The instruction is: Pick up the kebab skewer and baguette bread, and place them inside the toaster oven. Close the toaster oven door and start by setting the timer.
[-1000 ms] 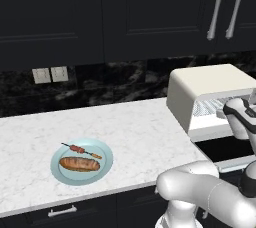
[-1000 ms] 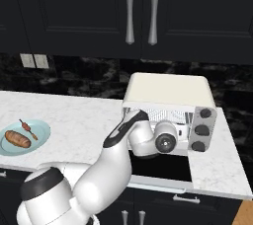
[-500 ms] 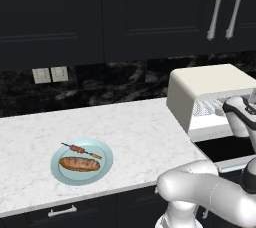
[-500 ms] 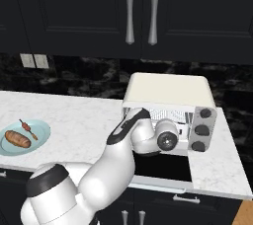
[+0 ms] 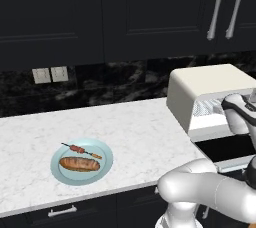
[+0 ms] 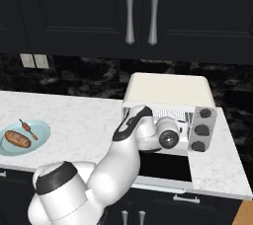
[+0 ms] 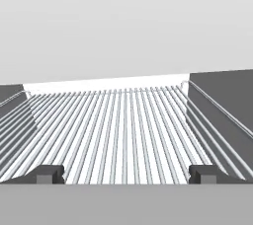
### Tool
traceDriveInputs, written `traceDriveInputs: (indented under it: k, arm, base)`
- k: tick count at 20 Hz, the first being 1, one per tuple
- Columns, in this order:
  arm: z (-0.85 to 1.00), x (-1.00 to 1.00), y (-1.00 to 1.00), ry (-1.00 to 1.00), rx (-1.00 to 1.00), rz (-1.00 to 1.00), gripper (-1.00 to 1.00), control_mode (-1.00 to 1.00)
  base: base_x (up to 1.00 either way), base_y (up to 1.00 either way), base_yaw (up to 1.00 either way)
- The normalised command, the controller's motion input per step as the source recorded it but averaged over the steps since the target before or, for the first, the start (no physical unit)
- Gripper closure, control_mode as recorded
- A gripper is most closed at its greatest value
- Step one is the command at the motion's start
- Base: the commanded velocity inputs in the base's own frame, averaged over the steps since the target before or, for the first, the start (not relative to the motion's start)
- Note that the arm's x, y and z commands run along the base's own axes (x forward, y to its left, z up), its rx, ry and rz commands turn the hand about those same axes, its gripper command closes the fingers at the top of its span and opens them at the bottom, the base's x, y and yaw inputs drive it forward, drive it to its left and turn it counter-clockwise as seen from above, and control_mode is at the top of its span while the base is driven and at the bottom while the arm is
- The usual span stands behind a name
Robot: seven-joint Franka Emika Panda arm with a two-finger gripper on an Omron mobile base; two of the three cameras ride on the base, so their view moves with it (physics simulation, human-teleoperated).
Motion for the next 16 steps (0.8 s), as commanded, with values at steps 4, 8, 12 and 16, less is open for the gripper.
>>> traceDriveInputs:
  k: [4,8,12,16]
  arm:
    - [-0.18,0.1,0.16,0.0,0.0,0.0,-1.0,-1.0]
    - [-0.12,0.17,0.0,0.0,0.0,0.0,-1.0,-1.0]
    - [-0.01,0.29,0.0,0.0,0.0,0.0,-1.0,-1.0]
    - [-0.06,0.32,0.0,0.0,0.0,0.0,-1.0,-1.0]
  base:
    - [0.0,0.0,0.0]
    - [0.0,0.0,0.0]
    - [0.0,0.0,0.0]
    - [0.0,0.0,0.0]
